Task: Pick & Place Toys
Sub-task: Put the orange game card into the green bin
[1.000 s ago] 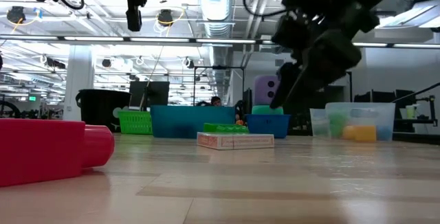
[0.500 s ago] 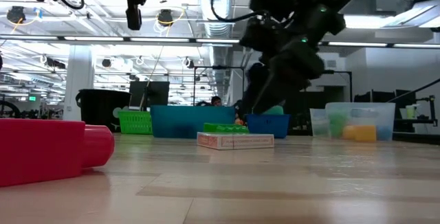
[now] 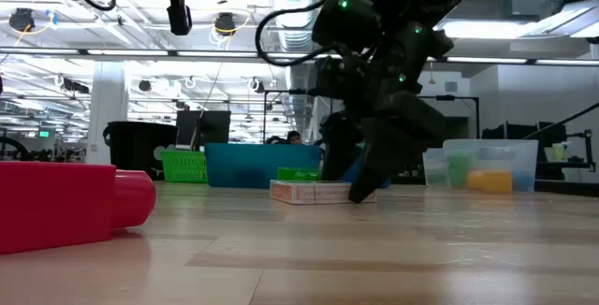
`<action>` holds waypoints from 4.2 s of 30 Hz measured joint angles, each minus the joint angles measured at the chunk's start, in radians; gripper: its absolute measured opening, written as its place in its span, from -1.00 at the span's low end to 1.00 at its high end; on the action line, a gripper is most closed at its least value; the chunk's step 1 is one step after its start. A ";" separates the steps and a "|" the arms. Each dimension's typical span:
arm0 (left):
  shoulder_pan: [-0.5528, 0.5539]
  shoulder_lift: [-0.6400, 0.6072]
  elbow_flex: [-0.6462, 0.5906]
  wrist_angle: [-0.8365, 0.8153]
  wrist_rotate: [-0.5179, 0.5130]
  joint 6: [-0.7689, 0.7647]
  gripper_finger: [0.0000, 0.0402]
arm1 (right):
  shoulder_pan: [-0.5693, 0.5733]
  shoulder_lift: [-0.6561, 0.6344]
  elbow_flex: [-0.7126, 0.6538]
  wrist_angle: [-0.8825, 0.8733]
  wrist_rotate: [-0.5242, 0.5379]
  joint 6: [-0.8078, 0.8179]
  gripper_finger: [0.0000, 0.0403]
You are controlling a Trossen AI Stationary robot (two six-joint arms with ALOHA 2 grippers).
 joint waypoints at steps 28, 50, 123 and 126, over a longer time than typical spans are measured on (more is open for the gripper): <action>0.001 -0.102 0.000 -0.003 -0.038 0.135 -0.46 | 0.034 -0.007 -0.002 -0.023 0.003 0.286 0.51; 0.001 -0.460 0.000 -0.412 -0.255 -0.074 -0.61 | 0.031 -0.205 0.478 -0.166 0.253 0.161 0.56; 0.158 0.043 0.001 -0.079 0.130 -0.439 -0.70 | -0.005 -0.073 0.785 -0.573 0.291 0.168 0.62; 0.173 0.043 0.001 -0.080 0.139 -0.397 -0.70 | 0.002 -0.073 0.785 -0.573 0.297 0.167 0.63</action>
